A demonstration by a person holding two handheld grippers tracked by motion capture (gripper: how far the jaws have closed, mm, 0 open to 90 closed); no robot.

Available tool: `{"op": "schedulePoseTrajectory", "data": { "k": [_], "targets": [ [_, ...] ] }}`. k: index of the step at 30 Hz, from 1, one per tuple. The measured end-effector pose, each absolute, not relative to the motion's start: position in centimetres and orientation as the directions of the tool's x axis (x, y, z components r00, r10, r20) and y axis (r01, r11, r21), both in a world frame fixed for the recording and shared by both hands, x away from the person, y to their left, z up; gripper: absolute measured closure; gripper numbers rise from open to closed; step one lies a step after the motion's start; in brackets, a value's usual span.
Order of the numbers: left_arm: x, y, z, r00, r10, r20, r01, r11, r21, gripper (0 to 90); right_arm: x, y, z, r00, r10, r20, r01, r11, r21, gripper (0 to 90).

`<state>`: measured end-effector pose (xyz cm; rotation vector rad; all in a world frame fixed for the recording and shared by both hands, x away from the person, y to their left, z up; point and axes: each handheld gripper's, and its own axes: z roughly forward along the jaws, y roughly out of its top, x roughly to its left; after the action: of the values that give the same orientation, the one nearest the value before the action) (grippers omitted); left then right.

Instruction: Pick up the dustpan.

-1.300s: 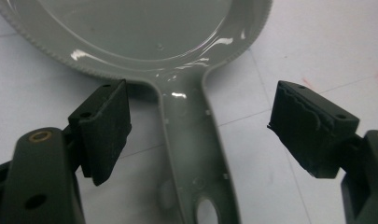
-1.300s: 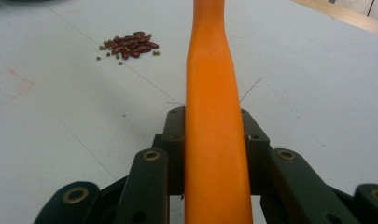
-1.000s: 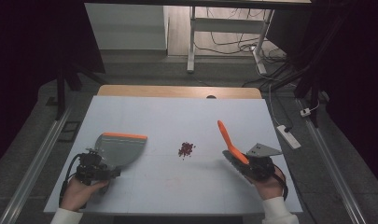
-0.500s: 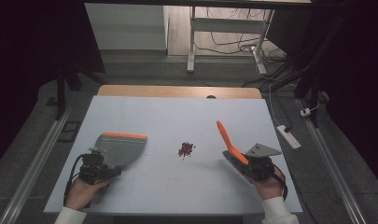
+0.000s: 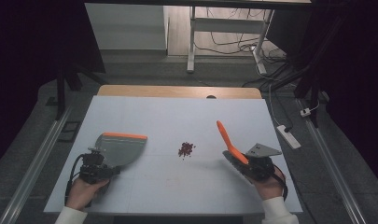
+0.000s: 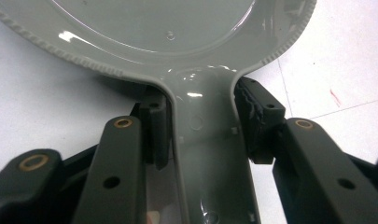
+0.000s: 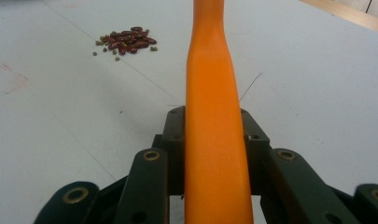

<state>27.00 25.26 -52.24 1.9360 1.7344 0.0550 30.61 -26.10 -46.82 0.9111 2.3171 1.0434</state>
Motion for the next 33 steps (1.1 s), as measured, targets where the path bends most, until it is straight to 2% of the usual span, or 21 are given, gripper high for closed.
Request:
{"op": "schedulePoseTrajectory", "data": {
  "k": [13,27,33],
  "targets": [
    [26.8,25.7,-52.1,0.162,0.934,-0.319,0.907,-0.014,0.420,60.9,30.6,-26.0,-46.8,-0.687,0.717,-0.118,0.389,0.500,0.774,70.7],
    [26.5,26.1,-51.5,0.190,0.934,-0.302,0.874,-0.020,0.486,61.2,30.5,-26.0,-46.6,-0.688,0.719,-0.096,0.385,0.475,0.791,70.6],
    [26.3,26.3,-51.3,0.207,0.923,-0.324,0.858,-0.012,0.513,61.2,30.5,-26.3,-46.6,-0.685,0.722,-0.098,0.386,0.474,0.792,70.6]
  ]
}}
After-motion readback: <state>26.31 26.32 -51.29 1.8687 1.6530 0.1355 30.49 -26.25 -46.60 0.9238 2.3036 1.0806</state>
